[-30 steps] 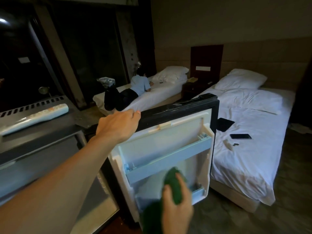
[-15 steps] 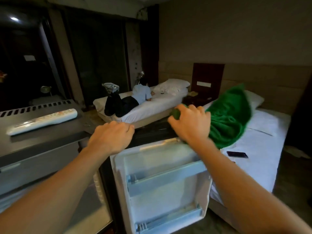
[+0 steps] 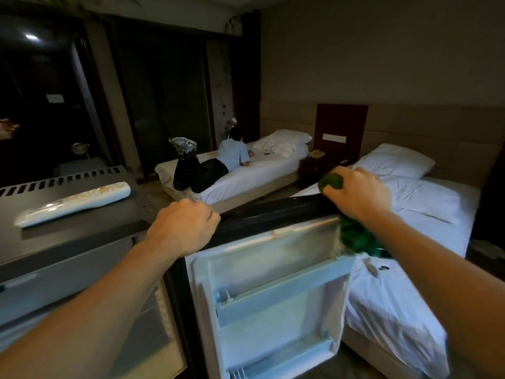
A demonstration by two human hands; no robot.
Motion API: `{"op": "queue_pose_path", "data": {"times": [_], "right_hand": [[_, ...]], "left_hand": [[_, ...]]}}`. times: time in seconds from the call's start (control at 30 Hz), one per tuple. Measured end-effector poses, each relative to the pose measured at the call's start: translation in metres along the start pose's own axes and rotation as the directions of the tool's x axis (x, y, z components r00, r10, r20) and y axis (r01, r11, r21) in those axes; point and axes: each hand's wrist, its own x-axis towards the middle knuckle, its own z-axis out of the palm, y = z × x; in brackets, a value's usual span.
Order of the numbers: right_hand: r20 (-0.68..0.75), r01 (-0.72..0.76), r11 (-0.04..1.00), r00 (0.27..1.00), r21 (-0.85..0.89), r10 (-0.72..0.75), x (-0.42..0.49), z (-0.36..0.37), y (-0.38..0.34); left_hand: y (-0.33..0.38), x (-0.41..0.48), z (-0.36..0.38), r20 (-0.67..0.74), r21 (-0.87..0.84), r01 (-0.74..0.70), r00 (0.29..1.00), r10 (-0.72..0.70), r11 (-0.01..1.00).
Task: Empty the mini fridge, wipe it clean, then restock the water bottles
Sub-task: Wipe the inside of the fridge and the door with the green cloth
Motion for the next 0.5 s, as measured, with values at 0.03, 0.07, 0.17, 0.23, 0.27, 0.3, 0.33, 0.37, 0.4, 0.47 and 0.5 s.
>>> {"op": "queue_pose_path", "data": {"times": [0.03, 0.07, 0.17, 0.23, 0.27, 0.3, 0.33, 0.37, 0.4, 0.47, 0.5], "right_hand": [[-0.008, -0.009, 1.0, 1.0, 0.012, 0.009, 0.001, 0.0, 0.003], [-0.02, 0.018, 1.0, 1.0, 0.01, -0.018, -0.003, 0.003, -0.005], [-0.099, 0.159, 0.985, 0.983, 0.06, -0.153, -0.032, 0.016, -0.062], [-0.121, 0.309, 0.942, 0.948, 0.129, -0.294, -0.053, 0.024, -0.108], [-0.123, 0.39, 0.91, 0.919, 0.141, -0.375, -0.062, 0.026, -0.128], [-0.13, 0.449, 0.882, 0.892, 0.147, -0.432, -0.067, 0.026, -0.141], [-0.135, 0.483, 0.863, 0.874, 0.15, -0.466, -0.065, 0.021, -0.147], [-0.119, 0.497, 0.856, 0.867, 0.142, -0.483, -0.059, 0.015, -0.144], [-0.077, 0.49, 0.863, 0.872, 0.126, -0.484, -0.05, 0.011, -0.133], [0.01, 0.397, 0.912, 0.916, 0.101, -0.4, -0.033, 0.007, -0.104], [0.006, 0.343, 0.935, 0.939, 0.094, -0.345, -0.027, 0.006, -0.092]], "left_hand": [[0.002, -0.001, -0.001, 0.002, 0.008, -0.013, 1.0, 0.013, 1.0], [0.003, -0.001, -0.001, 0.013, 0.024, -0.028, 1.0, 0.027, 0.999], [0.004, 0.0, -0.001, 0.02, 0.018, -0.036, 0.999, 0.035, 0.999], [0.002, 0.002, -0.001, 0.027, 0.037, -0.04, 0.999, 0.039, 0.998], [0.001, 0.001, -0.002, 0.029, 0.045, -0.047, 0.999, 0.045, 0.998], [-0.001, 0.0, -0.002, 0.028, 0.049, -0.045, 0.999, 0.044, 0.998], [-0.003, 0.001, -0.002, 0.018, 0.052, -0.041, 0.999, 0.04, 0.998], [-0.003, -0.001, -0.004, 0.012, 0.052, -0.043, 0.999, 0.042, 0.998], [-0.004, -0.003, -0.004, 0.017, 0.052, -0.044, 0.999, 0.043, 0.998], [-0.001, -0.006, -0.007, 0.045, 0.046, -0.057, 0.997, 0.055, 0.997], [-0.001, -0.006, -0.01, 0.071, 0.068, -0.06, 0.996, 0.055, 0.996]]}}
